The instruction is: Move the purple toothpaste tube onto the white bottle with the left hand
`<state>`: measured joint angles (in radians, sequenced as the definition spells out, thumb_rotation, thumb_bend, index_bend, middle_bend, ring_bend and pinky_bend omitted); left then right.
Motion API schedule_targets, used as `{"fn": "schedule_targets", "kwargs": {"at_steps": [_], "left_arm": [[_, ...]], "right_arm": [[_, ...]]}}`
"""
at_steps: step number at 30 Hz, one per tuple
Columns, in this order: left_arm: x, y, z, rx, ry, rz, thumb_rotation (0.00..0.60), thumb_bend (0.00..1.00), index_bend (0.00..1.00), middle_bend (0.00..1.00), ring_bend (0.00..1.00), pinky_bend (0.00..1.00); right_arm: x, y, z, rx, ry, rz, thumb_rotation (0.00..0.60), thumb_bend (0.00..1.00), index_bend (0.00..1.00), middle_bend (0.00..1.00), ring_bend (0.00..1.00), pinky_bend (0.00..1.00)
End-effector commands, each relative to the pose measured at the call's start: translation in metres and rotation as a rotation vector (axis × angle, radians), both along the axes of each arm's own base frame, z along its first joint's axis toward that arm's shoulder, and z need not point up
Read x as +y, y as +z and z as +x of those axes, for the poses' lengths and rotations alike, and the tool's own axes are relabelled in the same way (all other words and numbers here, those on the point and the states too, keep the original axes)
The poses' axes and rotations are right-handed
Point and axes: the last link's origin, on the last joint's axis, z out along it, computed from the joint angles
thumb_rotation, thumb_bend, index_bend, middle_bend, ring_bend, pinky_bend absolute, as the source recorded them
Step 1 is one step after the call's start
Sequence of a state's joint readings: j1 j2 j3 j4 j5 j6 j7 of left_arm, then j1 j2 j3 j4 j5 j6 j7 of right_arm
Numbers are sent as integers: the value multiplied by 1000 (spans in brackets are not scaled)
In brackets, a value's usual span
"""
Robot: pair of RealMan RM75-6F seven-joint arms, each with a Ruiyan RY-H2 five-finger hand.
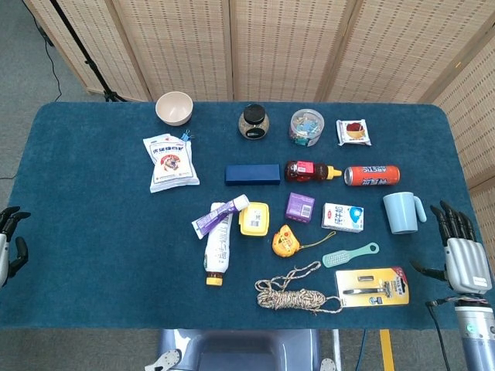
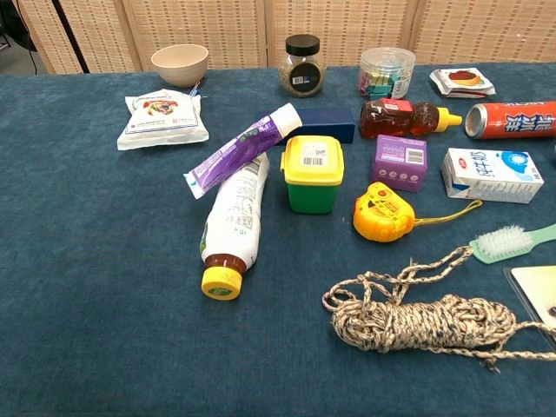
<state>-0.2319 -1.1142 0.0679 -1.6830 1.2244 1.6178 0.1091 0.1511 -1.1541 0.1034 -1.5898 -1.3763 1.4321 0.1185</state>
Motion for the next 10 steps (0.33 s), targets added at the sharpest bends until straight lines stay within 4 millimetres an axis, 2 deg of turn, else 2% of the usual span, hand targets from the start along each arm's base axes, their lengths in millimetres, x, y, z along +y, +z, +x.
{"fn": "schedule_targets", "kwargs": {"at_steps": [1, 10], "left_arm": [[-5, 1, -4, -10, 10, -3, 600, 692, 261, 205, 239, 331], [-16, 7, 1, -38, 11, 1, 600, 692, 261, 205, 239, 328]], "right_arm": [[10, 2, -1, 34, -12, -4, 600, 0, 0, 0, 0, 0], [22, 8, 2, 61, -7, -1, 600, 0, 0, 0, 0, 0]]}}
